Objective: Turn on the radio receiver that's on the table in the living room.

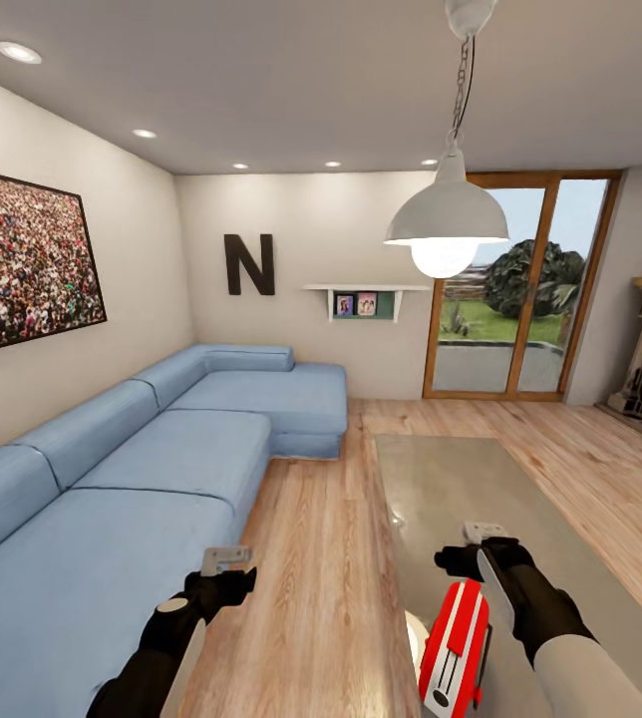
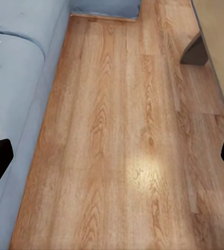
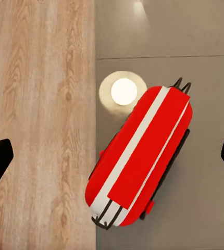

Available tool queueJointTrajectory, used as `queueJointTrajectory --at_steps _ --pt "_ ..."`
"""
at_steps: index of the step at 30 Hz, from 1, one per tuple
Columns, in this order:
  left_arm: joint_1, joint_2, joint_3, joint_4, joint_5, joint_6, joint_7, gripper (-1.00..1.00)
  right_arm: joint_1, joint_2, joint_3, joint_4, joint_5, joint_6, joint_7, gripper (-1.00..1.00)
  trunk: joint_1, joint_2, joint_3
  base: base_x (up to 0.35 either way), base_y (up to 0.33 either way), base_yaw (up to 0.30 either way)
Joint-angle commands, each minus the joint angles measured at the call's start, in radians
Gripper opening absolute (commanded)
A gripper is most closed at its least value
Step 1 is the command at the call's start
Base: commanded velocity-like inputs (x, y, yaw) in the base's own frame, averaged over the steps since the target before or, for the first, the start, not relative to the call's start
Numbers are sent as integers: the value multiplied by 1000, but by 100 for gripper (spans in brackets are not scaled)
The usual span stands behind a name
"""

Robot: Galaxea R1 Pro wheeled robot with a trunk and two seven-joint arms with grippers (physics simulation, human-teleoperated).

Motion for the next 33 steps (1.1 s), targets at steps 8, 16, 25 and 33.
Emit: queueJointTrajectory --at_steps 8,16,25,33 --pt "0 -1 1 0 -1 -7 3 100 0 -24 -233 2 7 -4 41 100 0 0 0 0 0 0" --pt "0 -4 0 0 0 -9 3 100 0 -31 -239 2 7 -6 48 100 0 0 0 0 0 0" --pt "0 -7 -2 0 1 -9 3 100 0 -29 -242 23 6 -10 27 100 0 0 0 0 0 0" --pt "0 -7 -1 0 2 -10 4 100 0 -13 -247 36 -2 -49 -81 100 0 0 0 0 0 0"
